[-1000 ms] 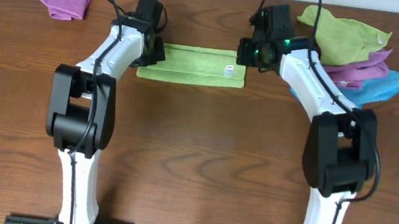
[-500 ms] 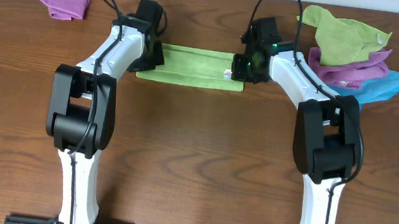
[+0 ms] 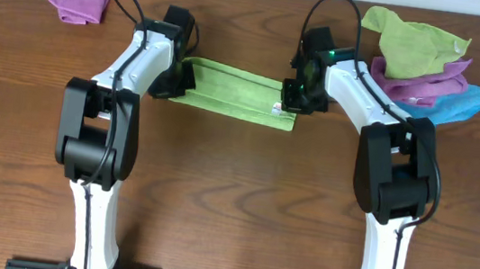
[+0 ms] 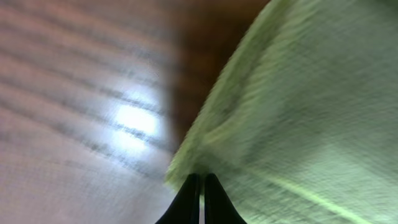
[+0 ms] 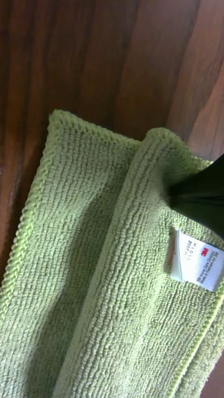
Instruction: Fold the cloth
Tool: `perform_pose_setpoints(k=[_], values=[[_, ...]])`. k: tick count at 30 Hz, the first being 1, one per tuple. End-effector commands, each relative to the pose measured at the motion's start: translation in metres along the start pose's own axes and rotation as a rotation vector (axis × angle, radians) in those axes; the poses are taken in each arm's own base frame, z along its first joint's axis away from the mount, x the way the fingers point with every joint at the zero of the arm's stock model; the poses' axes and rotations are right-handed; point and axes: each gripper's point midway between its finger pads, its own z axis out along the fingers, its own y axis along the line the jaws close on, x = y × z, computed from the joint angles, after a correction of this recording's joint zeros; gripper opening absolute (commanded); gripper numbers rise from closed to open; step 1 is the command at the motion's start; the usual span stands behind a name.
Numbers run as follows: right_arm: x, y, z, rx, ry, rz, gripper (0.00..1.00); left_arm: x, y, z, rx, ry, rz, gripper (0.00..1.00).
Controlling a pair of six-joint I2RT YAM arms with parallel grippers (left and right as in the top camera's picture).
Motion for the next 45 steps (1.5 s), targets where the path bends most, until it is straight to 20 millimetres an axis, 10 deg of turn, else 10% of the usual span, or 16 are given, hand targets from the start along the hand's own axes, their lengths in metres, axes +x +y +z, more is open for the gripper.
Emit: perform_pose_setpoints(k=[1,7,31,39,45], values=[[-0.001,0.007,-0.01,0.011,-0.031,-0.041,0.02,-0.02,-0.014,-0.052,0.089,-0.136,-0.003,0.06],[-0.004,0.008,-0.01,0.008,-0.044,-0.043,0.02,-0.048,-0.03,-0.085,0.152,-0.302,0.052,0.06],[-0.014,0.01,-0.011,-0.003,-0.081,-0.051,0.02,-0.013,-0.025,0.044,0.064,-0.034,0.06,0.06],[-0.021,0.009,-0.012,-0.008,-0.108,-0.049,0.02,0.027,-0.01,0.045,-0.026,0.116,0.04,0.06],[-0.024,0.016,-0.024,-0.038,-0.121,-0.052,0.01,0.018,-0.008,0.046,-0.038,0.076,0.035,0.06]])
